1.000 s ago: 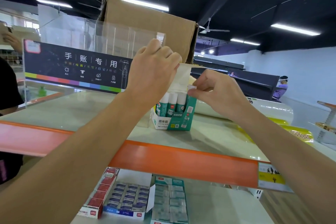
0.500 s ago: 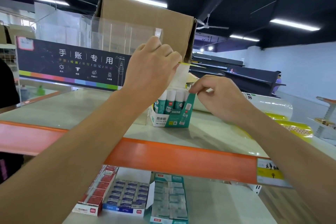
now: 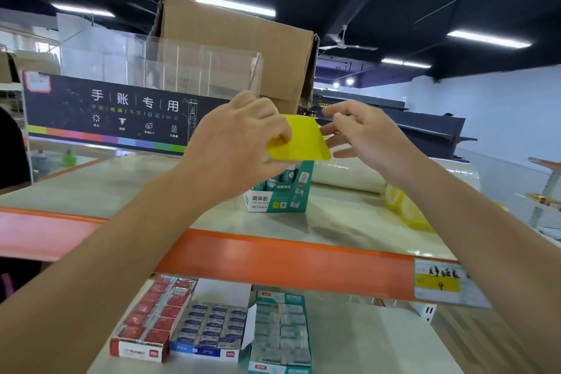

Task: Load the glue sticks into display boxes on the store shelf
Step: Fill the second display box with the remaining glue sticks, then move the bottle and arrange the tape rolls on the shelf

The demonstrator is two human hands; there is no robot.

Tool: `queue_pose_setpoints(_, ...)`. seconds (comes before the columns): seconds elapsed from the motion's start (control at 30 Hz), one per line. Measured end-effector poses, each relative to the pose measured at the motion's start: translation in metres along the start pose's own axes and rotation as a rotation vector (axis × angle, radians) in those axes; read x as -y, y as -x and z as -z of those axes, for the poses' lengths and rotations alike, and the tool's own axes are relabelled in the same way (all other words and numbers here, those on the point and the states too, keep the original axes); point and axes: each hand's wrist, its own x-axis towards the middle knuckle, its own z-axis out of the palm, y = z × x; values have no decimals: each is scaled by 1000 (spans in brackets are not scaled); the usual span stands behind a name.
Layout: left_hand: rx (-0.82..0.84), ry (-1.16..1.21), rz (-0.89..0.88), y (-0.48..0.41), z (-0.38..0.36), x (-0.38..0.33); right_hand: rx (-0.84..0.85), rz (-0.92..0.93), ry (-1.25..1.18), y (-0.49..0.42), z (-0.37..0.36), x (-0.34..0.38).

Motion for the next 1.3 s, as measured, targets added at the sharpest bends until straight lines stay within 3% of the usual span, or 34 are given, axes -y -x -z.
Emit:
queue_pose_setpoints(0.4, 73, -49, 35, 5, -4, -5, 330, 185, 504, -8, -7, -17)
queue_pose_setpoints(0.67, 346, -258, 33, 0, -11, -16, 230, 259, 487, 0, -20, -16)
queue_pose_setpoints(0.97, 314, -382, -33, -7, -11, -21, 177, 241, 495, -4, -32, -16)
queue_pose_setpoints(1.1, 442, -421, -22, -5, -20, -27, 168, 240, 497, -2, -35, -17)
queue_pose_setpoints(1.17, 304, -464, -69, -9, -12, -29, 179, 235, 495, -1, -35, -18)
queue_pose_setpoints(1.3, 330, -430, -33, -2, -18, -26, 212, 205, 472, 1, -30, -16)
